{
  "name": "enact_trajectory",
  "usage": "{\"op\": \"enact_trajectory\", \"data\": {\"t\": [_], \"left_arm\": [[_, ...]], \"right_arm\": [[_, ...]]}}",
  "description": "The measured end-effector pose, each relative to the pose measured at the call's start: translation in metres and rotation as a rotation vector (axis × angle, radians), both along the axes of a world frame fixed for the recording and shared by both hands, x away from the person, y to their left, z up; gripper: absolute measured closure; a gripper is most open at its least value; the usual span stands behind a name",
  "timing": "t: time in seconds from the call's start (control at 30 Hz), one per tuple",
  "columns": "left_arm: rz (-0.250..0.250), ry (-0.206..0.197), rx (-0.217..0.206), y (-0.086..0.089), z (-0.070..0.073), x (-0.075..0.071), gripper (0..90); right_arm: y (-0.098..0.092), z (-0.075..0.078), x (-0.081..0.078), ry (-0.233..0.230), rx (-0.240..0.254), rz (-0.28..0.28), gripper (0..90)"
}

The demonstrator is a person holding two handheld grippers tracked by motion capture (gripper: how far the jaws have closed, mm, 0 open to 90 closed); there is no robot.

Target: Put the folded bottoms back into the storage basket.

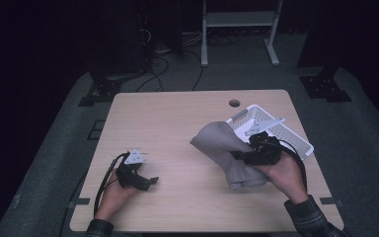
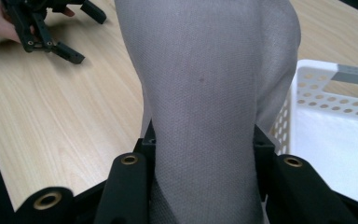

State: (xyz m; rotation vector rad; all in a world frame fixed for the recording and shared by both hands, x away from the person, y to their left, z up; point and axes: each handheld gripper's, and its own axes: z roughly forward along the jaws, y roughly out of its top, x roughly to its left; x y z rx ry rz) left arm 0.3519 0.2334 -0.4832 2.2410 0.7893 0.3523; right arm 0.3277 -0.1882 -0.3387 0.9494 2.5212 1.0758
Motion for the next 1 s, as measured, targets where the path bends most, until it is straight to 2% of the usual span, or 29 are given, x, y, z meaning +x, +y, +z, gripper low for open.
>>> {"op": "enact_trajectory", "data": {"t": [0.47, 0.63, 1.0], "left_arm": [[0.002, -0.003, -0.004, 0.0, 0.0, 0.0, 0.0], [0.0, -0.003, 0.0, 0.0, 0.0, 0.0, 0.0], [0.0, 0.001, 0.0, 0.0, 0.0, 0.0, 0.0]], "right_arm": [[-0.016, 0.012, 0.013, -0.018, 0.004, -0.044, 61.3], [-0.024, 0.014, 0.021, -0.027, -0.009, -0.058, 61.3], [-0.042, 0.014, 0.038, -0.013, -0.026, -0.099, 61.3]]}}
